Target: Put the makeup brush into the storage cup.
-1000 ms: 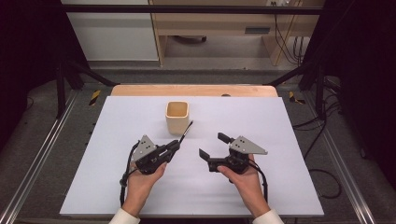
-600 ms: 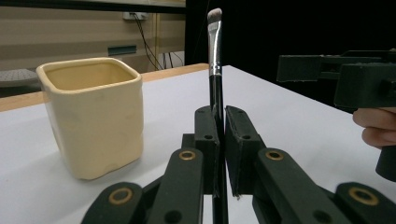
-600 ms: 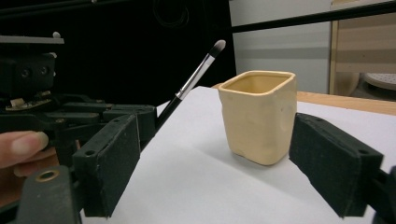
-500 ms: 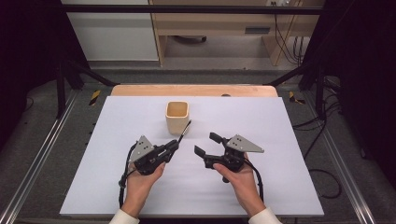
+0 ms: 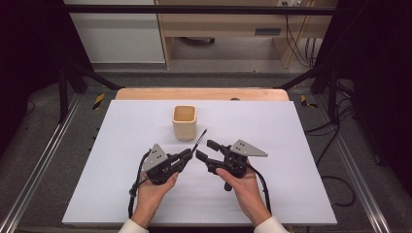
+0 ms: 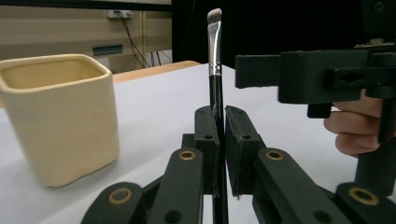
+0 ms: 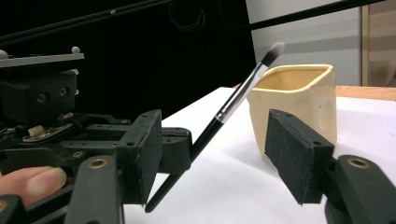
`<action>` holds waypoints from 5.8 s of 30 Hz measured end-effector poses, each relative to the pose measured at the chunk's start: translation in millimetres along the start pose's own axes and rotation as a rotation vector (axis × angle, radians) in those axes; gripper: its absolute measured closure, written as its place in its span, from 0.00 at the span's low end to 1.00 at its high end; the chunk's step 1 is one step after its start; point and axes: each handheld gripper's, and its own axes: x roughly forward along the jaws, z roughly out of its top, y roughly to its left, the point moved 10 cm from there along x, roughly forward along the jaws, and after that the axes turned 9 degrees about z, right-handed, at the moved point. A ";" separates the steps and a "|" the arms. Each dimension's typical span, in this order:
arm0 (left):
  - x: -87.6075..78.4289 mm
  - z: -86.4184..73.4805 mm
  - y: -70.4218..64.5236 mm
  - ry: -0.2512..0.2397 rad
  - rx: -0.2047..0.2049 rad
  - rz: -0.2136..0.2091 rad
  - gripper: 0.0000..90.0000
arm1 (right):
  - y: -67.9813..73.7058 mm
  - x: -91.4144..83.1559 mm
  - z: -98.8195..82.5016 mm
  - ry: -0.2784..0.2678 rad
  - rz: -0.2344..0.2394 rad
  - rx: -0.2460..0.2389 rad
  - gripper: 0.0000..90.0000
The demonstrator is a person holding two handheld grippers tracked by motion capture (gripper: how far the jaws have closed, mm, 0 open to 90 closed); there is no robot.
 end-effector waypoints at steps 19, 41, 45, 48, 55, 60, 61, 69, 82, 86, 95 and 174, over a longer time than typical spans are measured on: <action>5.7 -0.7 -20.1 0.000 0.024 -0.036 0.93 | -7.2 0.7 -1.6 -0.033 0.026 0.106 0.54; 6.6 -0.3 -26.4 0.000 0.030 -0.046 0.93 | -9.4 -1.8 -1.6 -0.081 0.063 0.207 0.70; 6.6 -0.2 -25.6 0.000 0.029 -0.042 0.93 | -9.4 -1.9 -1.4 -0.088 0.070 0.212 0.73; 6.4 0.2 -25.0 -0.002 0.028 -0.040 0.93 | -8.9 -1.8 -1.4 -0.090 0.077 0.217 0.74; 6.6 -0.2 -24.6 0.001 0.027 -0.039 0.93 | -8.2 -2.4 -0.6 -0.094 0.079 0.227 0.78; 7.1 -1.1 -24.9 0.002 0.028 -0.038 0.93 | -6.4 -2.9 -0.6 -0.093 0.094 0.202 0.90; 7.2 -1.8 -24.5 0.007 0.033 -0.038 0.93 | -4.6 -2.9 -0.7 -0.092 0.101 0.211 0.91; 7.4 -2.9 -23.2 0.015 0.026 -0.033 0.90 | -4.3 -3.8 -0.6 -0.079 0.096 0.161 0.93; 3.8 -3.2 -6.6 0.012 0.043 0.031 0.62 | -19.9 -15.8 4.3 -0.059 0.006 0.056 0.93; 2.4 -4.4 3.0 0.014 0.044 0.058 0.48 | -22.8 -19.4 5.8 -0.046 -0.021 0.023 0.93; -9.6 -7.2 22.3 0.028 0.091 0.101 0.31 | -28.7 -27.4 7.4 -0.019 -0.080 -0.060 0.93; -69.3 -21.6 105.1 -0.070 0.042 0.189 0.05 | -40.9 -13.4 68.9 0.118 -0.200 -0.306 0.93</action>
